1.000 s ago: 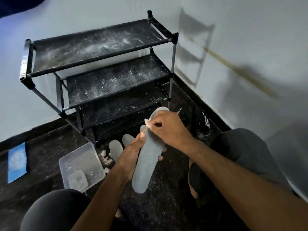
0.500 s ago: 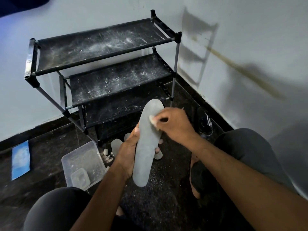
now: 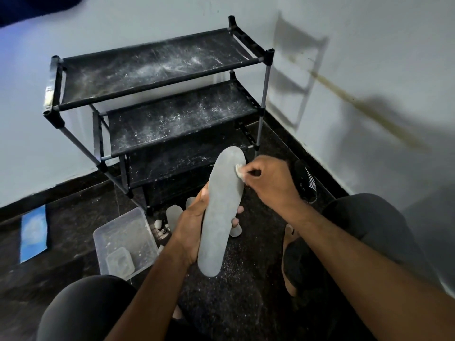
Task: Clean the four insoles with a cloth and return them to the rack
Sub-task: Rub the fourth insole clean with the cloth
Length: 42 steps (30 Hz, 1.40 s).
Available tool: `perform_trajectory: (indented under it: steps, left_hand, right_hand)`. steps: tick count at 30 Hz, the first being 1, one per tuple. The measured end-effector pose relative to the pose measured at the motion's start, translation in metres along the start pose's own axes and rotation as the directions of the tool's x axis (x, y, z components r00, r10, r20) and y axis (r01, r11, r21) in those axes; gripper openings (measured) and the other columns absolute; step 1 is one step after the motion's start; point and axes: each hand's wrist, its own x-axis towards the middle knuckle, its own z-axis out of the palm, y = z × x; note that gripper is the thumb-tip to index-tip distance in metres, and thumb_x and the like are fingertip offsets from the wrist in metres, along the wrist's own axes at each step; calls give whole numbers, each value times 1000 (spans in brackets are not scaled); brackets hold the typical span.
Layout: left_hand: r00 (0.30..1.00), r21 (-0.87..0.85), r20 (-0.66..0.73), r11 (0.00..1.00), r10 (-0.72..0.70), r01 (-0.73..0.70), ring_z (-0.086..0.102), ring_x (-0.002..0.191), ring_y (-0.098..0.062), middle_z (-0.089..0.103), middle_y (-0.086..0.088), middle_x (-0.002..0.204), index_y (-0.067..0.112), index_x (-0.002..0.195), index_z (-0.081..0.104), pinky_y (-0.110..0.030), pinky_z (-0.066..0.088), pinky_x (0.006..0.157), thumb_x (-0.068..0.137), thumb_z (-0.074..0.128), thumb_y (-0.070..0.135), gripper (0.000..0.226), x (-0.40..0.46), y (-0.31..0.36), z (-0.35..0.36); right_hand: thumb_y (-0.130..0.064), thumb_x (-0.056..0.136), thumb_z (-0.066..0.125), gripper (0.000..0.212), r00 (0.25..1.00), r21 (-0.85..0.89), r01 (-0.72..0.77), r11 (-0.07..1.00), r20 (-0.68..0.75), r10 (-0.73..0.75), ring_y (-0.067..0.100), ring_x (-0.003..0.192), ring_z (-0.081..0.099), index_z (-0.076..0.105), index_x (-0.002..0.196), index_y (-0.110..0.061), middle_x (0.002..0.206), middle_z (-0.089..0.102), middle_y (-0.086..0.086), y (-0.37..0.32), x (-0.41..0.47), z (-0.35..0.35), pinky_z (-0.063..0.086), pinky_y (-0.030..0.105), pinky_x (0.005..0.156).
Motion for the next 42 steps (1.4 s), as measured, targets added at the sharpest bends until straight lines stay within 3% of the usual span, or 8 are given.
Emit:
perform_trajectory:
  steps: [4, 12, 17, 22, 28, 33, 39, 42]
  left_hand:
    - [1000, 15, 9, 1000, 21, -22, 60, 78, -35, 59, -29, 115, 22, 134, 63, -43, 61, 65, 104, 48, 39, 38, 0, -1, 5]
    - [999, 59, 37, 998, -30, 28, 68, 81, -32, 55, -30, 125, 24, 145, 52, -42, 59, 66, 110, 37, 35, 39, -4, -3, 13]
    - [999, 150, 28, 988, -34, 29, 64, 80, -33, 62, -30, 114, 13, 144, 52, -42, 59, 67, 102, 48, 41, 51, -5, -5, 18]
    - [999, 143, 8, 989, -35, 33, 66, 81, -32, 63, -27, 115, 24, 141, 57, -42, 58, 70, 110, 36, 36, 39, -4, -6, 16]
    - [998, 169, -30, 984, -50, 54, 61, 82, -33, 59, -30, 120, 10, 137, 59, -44, 55, 75, 106, 43, 42, 47, 0, -8, 14]
    - [1000, 98, -13, 995, -25, 26, 67, 80, -32, 61, -29, 116, 24, 133, 64, -43, 58, 68, 110, 37, 36, 37, -4, -6, 20]
    - [998, 161, -49, 985, -50, 57, 63, 80, -32, 63, -30, 113, 15, 120, 73, -43, 58, 72, 102, 50, 42, 40, -5, -5, 17]
    - [999, 111, -34, 993, -41, 45, 64, 78, -31, 61, -28, 114, 13, 131, 64, -42, 58, 67, 102, 54, 41, 42, -7, -2, 21]
  right_hand:
    - [-26, 86, 73, 12, 921, -34, 29, 999, 389, -13, 5, 74, 64, 78, 87, -15, 87, 70, -7, -11, -13, 11, 54, 26, 73]
    - [-16, 85, 74, 5, 966, 33, -75, 997, -246, 81, 5, 80, 64, 78, 88, -15, 89, 71, -5, 0, 6, -1, 54, 25, 79]
    - [-19, 84, 73, 8, 996, 37, -7, 999, 94, 3, 8, 76, 65, 79, 83, -14, 86, 72, -3, -11, -5, 16, 55, 32, 75]
    - [-20, 86, 72, 7, 965, 49, -68, 996, -251, 78, 6, 80, 63, 78, 87, -19, 87, 68, -6, -4, 6, 6, 54, 27, 77]
    - [-16, 82, 72, 7, 987, 65, -22, 998, 163, 11, 6, 74, 65, 78, 80, -14, 85, 71, -5, -12, -6, 19, 55, 32, 73]
    - [-14, 86, 72, 9, 972, -23, -43, 999, -231, 37, 8, 84, 62, 78, 91, -18, 89, 68, -6, 0, 9, 3, 54, 28, 79]
    - [-12, 84, 70, 11, 976, 6, 116, 993, 183, -115, 7, 87, 62, 79, 91, -15, 92, 71, -5, -13, -11, 16, 52, 31, 84]
    - [-13, 84, 73, 9, 996, 3, 92, 996, -14, -92, 10, 85, 62, 78, 91, -14, 91, 71, -2, -10, 0, 8, 52, 33, 84]
